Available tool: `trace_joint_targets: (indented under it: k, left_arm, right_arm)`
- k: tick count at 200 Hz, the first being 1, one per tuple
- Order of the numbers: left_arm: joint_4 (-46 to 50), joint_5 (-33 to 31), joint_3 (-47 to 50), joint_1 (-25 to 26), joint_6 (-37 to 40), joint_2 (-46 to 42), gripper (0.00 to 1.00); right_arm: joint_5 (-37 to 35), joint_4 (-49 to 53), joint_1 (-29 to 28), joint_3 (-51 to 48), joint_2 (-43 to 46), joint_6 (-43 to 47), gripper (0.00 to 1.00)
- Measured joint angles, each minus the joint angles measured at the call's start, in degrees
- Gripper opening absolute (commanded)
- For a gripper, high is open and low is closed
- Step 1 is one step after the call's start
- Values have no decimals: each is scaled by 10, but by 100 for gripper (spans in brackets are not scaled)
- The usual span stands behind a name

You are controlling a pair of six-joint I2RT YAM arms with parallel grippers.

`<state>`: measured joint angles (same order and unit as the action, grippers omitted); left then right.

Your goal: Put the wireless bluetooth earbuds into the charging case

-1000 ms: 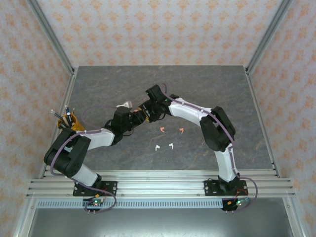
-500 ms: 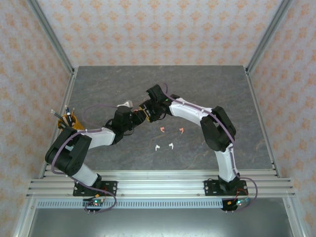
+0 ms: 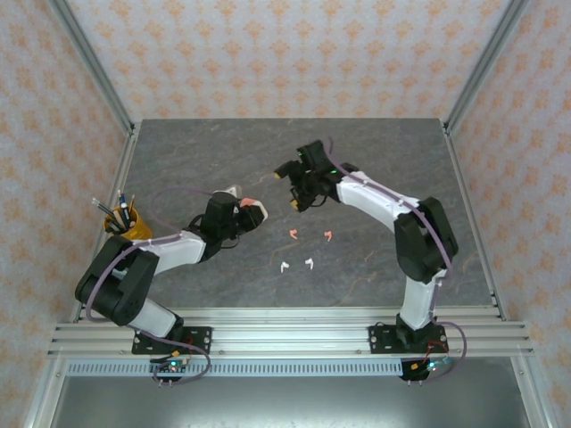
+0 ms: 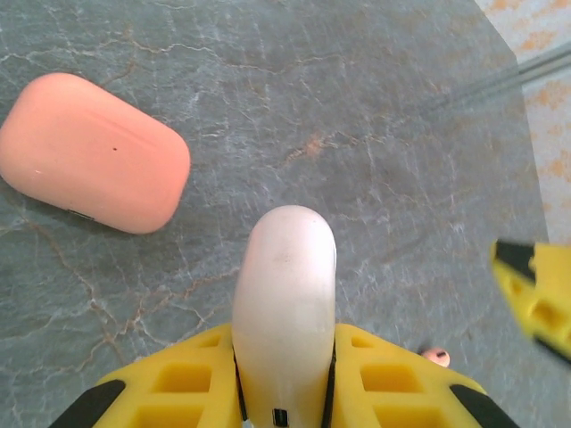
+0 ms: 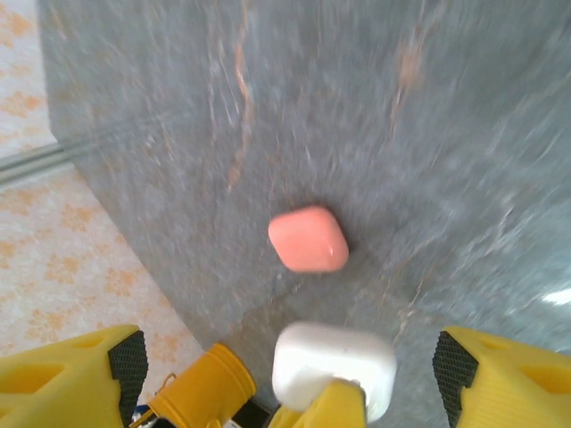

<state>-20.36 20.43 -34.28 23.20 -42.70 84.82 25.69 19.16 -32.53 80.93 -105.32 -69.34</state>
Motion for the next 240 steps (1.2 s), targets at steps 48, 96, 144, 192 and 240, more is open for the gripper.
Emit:
trace_joint_targets:
  k: [48,96,144,192,240]
  left_arm:
    - [68,111,-26,-56,54,-39,0]
    - [130,230,-77,-82,90,-31,0]
    - [165,282,-120,-82,112,-11,0]
    - [181,295,-131,-82,118,-7,0]
    - [192,300,-136,-82,121,-5,0]
  right_arm:
    - [14,-14,31,-81,74,242,84]
    - [115,-43,28,-123,105,399,80]
    - [167,-86,18,-140,95,421,78]
    - [187,-98,3,-139,71,425,76]
    - [191,-101,-5,-135,53,424,73]
